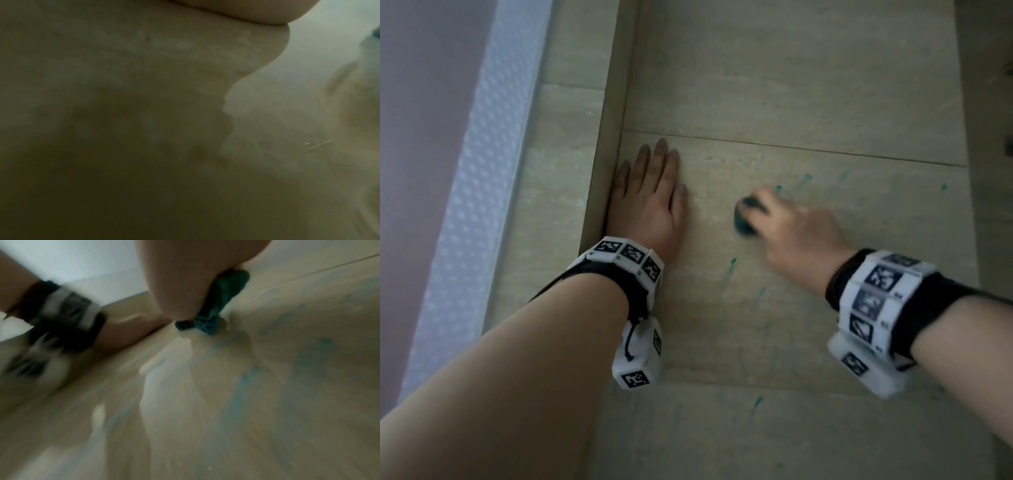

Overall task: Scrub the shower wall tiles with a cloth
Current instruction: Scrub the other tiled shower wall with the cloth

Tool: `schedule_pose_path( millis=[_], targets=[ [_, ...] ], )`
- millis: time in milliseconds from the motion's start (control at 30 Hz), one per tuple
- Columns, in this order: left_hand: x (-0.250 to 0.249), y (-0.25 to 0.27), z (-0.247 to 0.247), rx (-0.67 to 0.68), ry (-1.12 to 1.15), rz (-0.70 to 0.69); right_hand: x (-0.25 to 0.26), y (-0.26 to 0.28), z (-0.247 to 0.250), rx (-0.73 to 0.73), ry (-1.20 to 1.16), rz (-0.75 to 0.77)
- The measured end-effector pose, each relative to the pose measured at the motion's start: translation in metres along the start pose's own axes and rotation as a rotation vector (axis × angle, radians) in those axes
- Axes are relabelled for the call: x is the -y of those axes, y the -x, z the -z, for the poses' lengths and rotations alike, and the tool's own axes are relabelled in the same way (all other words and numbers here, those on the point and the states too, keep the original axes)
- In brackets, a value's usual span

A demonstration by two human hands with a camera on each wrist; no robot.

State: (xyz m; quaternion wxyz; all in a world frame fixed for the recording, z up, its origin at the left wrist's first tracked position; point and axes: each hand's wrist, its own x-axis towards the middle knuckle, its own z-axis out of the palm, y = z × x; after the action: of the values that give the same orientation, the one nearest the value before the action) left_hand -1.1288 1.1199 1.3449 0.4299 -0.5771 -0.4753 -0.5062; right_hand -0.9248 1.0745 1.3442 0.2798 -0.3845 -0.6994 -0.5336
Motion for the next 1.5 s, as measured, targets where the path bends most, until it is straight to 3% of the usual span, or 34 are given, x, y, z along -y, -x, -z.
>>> schedule_pose_path(
  millis=[67,133,300,333,400,467,567,600,767,867,900,967,1133,1233,1300,1433,1500],
  targets=[
    [0.001,0.000,-0.001,-0.020,0.001,0.000,-0.003,-0.014,0.005,-0.037,-0.054,-0.235],
    [0.001,0.000,-0.001,-0.027,0.002,-0.001,0.012,-0.016,0.000,-0.031,-0.081,-0.246],
    [0.001,0.000,0.000,-0.022,-0.002,-0.007,0.051,0.044,-0.040,-0.206,-0.091,0.320],
    [0.001,0.001,0.000,-0.022,-0.002,-0.007,0.050,0.053,-0.045,-0.187,-0.073,0.422],
    [0.001,0.002,0.000,-0.022,-0.003,-0.006,0.042,0.057,-0.045,-0.171,-0.073,0.515],
    [0.001,0.001,0.000,-0.019,-0.004,-0.006,0.028,0.044,-0.039,-0.197,-0.112,0.381],
    [0.001,0.000,0.000,-0.006,0.005,0.003,0.013,0.026,-0.029,-0.246,-0.218,-0.027],
    [0.001,0.000,0.000,-0.007,0.006,0.005,0.015,0.028,-0.028,-0.243,-0.210,-0.052],
    [0.002,0.001,0.000,-0.007,0.005,-0.015,0.036,0.061,-0.036,-0.119,-0.154,0.452],
    [0.001,0.001,0.001,-0.006,0.016,-0.010,0.029,0.050,-0.027,-0.050,-0.137,0.521],
    [0.001,0.001,0.001,-0.009,0.021,-0.007,0.024,0.041,-0.024,-0.025,-0.126,0.480],
    [0.001,0.001,0.001,-0.012,0.027,-0.005,0.007,0.022,-0.018,0.001,-0.127,0.237],
    [-0.001,0.001,0.001,0.001,0.024,0.001,-0.036,-0.004,-0.011,-0.231,-0.263,-0.381],
    [0.000,0.001,0.001,0.005,0.015,0.006,-0.030,-0.012,-0.011,-0.265,-0.310,-0.516],
    [0.000,0.001,0.001,0.009,0.013,0.007,-0.013,-0.012,-0.014,-0.259,-0.354,-0.426],
    [0.000,0.000,0.001,-0.004,0.013,0.000,0.014,-0.009,-0.017,-0.130,-0.282,0.011],
    [0.000,0.001,0.001,-0.004,0.018,0.004,0.003,-0.016,-0.012,-0.085,-0.224,0.019]
  ],
)
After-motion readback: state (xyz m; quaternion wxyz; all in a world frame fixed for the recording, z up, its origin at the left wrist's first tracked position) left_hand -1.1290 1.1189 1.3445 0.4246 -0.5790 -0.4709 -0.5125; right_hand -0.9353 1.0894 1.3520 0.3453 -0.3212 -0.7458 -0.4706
